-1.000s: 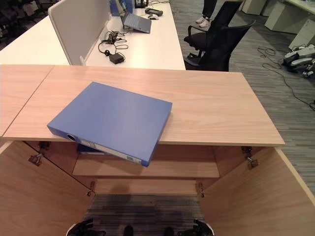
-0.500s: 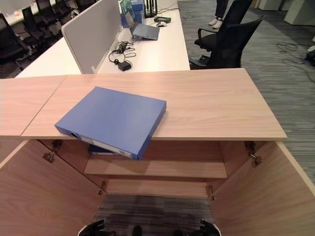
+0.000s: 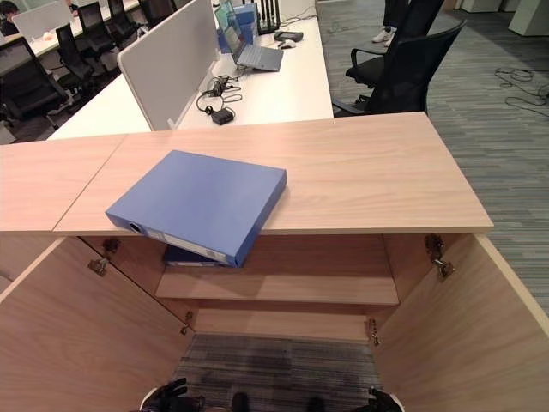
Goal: Put the empty folder in the office cabinet
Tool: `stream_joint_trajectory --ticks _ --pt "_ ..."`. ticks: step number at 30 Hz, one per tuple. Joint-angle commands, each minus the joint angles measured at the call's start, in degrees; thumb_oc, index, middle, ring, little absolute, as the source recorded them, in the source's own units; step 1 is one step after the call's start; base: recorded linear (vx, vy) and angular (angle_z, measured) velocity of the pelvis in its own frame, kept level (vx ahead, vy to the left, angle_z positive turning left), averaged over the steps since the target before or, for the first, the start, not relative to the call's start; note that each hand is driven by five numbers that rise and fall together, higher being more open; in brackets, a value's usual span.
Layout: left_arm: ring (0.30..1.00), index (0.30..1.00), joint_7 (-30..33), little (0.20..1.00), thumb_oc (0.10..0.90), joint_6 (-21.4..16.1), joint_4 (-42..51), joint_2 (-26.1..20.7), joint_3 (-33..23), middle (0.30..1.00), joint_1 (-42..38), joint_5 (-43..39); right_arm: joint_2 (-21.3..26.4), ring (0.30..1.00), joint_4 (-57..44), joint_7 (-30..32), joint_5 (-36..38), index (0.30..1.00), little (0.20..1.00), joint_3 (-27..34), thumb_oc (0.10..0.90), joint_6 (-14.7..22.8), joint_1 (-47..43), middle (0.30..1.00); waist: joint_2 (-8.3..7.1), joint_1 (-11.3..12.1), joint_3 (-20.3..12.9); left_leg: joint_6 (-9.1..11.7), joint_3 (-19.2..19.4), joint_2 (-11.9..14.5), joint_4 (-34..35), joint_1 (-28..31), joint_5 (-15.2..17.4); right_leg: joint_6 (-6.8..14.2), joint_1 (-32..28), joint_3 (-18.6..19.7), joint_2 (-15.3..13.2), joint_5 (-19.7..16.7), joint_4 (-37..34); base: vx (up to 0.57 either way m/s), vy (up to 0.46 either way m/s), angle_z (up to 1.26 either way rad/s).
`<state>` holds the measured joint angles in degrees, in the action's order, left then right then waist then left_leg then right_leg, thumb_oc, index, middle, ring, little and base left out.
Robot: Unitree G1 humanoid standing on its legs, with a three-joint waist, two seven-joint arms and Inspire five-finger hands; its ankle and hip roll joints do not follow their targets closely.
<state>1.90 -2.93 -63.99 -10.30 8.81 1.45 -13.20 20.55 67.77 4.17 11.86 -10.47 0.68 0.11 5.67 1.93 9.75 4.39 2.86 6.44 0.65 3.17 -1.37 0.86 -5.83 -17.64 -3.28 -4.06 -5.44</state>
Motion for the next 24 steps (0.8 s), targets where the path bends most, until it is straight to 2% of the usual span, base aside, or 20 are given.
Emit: stream_joint_trajectory --ticks 1,6,11,14,15,17,18,19,21,22,24 --pt "0.900 0.900 0.9 0.900 0.800 -2.5 2.0 -3.0 0.2 0.900 -3.1 -0.4 -0.9 0.900 -0.5 0.0 1.0 0.900 0.900 0.3 0.800 1.9 -4.2 0.900 -2.81 0.7 -0.4 1.0 -0.6 -1.1 -1.7 2.2 3.3 3.4 -4.3 1.2 -0.7 10.1 0.4 0.05 0.044 -0.02" --pt "0.900 0.900 1.5 0.900 0.800 -2.9 5.0 -3.8 0.1 0.900 -3.2 -0.2 -1.2 0.900 0.0 0.1 0.5 0.900 0.900 0.4 0.800 1.6 -3.9 0.900 -2.80 0.9 -1.1 0.8 -1.0 -1.4 1.8 4.1 2.7 3.9 -4.6 1.5 -1.0 9.9 0.4 0.03 0.046 0.04" --pt "0.900 0.900 2.8 0.900 0.800 -3.6 10.0 -5.3 0.1 0.900 -3.0 1.2 -1.2 0.900 -0.2 0.1 0.6 0.900 0.900 0.6 0.800 1.6 -4.0 0.900 -2.97 1.3 -1.1 0.5 -1.8 -1.7 2.2 4.4 2.7 4.0 -5.2 1.5 -1.4 9.9 0.4 0.01 0.036 0.07" --pt "0.900 0.900 4.8 0.900 0.800 -4.3 19.1 -7.2 -0.6 0.900 -1.6 4.2 -1.4 0.900 -0.6 0.6 0.7 0.900 0.900 1.3 0.800 1.9 -3.8 0.900 -3.50 2.4 -0.7 0.3 -2.7 -2.0 2.3 4.5 2.9 4.3 -5.4 1.0 -1.6 9.8 0.4 0.00 0.024 0.05" --pt "0.900 0.900 4.8 0.900 0.800 -4.3 19.1 -7.2 -0.6 0.900 -1.6 4.2 -1.4 0.900 -0.6 0.6 0.7 0.900 0.900 1.2 0.800 1.9 -3.8 0.900 -3.51 2.4 -0.7 0.3 -2.7 -2.0 2.3 4.5 2.9 4.3 -5.4 1.0 -1.6 9.8 0.4 -0.02 0.003 0.07" --pt "0.900 0.900 7.3 0.900 0.800 -5.2 27.5 -8.6 -2.2 0.900 0.8 7.1 -1.8 0.900 -0.9 1.4 1.2 0.900 0.900 2.3 0.800 2.5 -3.9 0.900 -4.28 3.8 -0.1 0.1 -3.7 -2.2 2.2 4.0 3.1 4.5 -5.3 0.5 -1.8 9.6 0.4 -0.04 -0.003 0.15" --pt "0.900 0.900 7.3 0.900 0.800 -5.1 27.6 -8.7 -2.2 0.900 0.8 7.2 -1.8 0.900 -0.9 1.4 1.2 0.900 0.900 2.2 0.800 2.5 -3.9 0.900 -4.30 3.8 -0.2 0.1 -3.7 -2.2 2.1 3.9 3.1 4.5 -5.2 0.5 -1.8 9.6 0.4 -0.05 -0.020 0.13" --pt "0.900 0.900 9.8 0.900 0.800 -5.7 32.9 -9.0 -3.2 0.900 3.0 9.9 -2.4 0.900 -1.1 2.2 1.4 0.900 0.900 2.5 0.800 3.1 -4.0 0.900 -4.82 5.0 0.3 0.2 -4.0 -2.2 2.3 3.5 3.0 4.7 -4.8 0.1 -1.9 9.4 0.4 -0.07 -0.027 0.04" --pt "0.900 0.900 12.4 0.900 0.800 -6.4 34.8 -9.5 -3.6 0.900 3.7 12.3 -2.9 0.900 -1.3 3.1 1.5 0.900 0.900 2.7 0.800 3.7 -4.0 0.900 -5.17 5.5 0.6 0.3 -4.3 -2.2 2.4 3.0 2.5 4.8 -4.4 -0.2 -1.9 9.3 0.4 -0.06 -0.033 0.11" --pt "0.900 0.900 18.4 0.900 0.800 -6.9 36.5 -10.0 -3.7 0.900 3.9 17.9 -3.6 0.900 -1.4 4.8 1.4 0.900 0.900 2.7 0.800 4.9 -3.6 0.900 -5.78 6.4 0.7 0.4 -4.9 -2.2 3.1 2.4 2.0 4.9 -3.9 -0.9 -2.0 9.3 0.4 -0.01 -0.048 0.25" --pt "0.900 0.900 23.9 0.900 0.800 -7.2 38.2 -10.4 -4.2 0.900 4.7 23.3 -4.3 0.900 -1.5 6.1 1.2 0.900 0.900 2.5 0.800 6.0 -3.1 0.900 -6.25 7.1 0.5 0.5 -5.5 -2.3 3.7 2.3 1.9 5.2 -4.0 -1.5 -2.0 9.4 0.4 0.01 -0.049 0.27"
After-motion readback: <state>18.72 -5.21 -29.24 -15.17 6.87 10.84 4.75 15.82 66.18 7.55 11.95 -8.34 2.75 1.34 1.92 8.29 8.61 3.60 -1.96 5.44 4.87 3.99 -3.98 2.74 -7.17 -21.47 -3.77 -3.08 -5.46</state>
